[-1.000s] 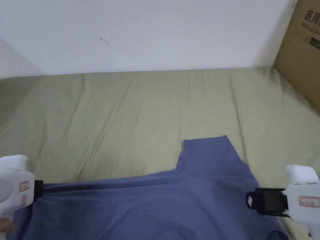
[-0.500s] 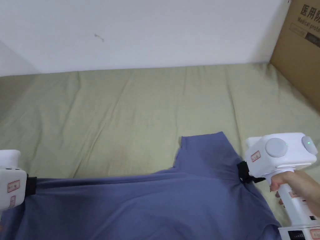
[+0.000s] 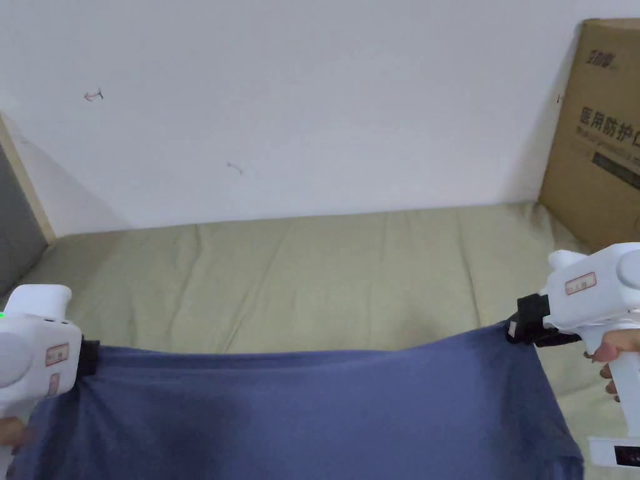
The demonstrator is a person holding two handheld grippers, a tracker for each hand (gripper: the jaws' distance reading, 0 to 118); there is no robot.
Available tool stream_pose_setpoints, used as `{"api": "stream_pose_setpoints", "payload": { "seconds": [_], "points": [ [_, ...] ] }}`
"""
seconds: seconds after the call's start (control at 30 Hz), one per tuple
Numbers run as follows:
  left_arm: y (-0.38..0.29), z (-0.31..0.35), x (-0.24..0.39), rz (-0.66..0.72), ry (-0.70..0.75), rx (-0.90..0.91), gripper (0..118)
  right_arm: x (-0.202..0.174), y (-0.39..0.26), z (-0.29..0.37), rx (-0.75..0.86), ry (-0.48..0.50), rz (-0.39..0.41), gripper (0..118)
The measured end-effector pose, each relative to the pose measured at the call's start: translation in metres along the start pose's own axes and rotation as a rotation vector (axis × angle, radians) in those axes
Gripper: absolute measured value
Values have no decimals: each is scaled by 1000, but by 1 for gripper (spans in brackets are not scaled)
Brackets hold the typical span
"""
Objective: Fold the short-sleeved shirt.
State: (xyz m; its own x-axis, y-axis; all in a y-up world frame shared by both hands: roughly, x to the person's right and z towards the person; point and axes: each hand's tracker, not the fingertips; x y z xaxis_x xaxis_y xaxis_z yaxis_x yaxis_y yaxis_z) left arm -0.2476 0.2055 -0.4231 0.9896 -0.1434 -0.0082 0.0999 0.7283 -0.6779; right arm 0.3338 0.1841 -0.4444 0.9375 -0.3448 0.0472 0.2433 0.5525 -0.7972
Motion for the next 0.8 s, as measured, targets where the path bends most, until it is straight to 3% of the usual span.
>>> {"api": "stream_pose_setpoints", "payload": {
  "seconds": [0.17,0.33,0.47,0.67,0.8],
  "points": [
    [46,71,-8,-2,25,137,4,-18,39,84,158,9,55,5],
    [102,131,-18,25,21,254,4,-44,81,159,267,19,45,5],
    [153,154,-20,-3,67,304,4,-70,126,200,323,0,35,5],
    [261,184,-29,17,124,415,4,-112,224,265,478,-61,99,5],
    [312,199,-31,-52,218,456,4,-143,264,303,511,-54,62,5]
  ]
}}
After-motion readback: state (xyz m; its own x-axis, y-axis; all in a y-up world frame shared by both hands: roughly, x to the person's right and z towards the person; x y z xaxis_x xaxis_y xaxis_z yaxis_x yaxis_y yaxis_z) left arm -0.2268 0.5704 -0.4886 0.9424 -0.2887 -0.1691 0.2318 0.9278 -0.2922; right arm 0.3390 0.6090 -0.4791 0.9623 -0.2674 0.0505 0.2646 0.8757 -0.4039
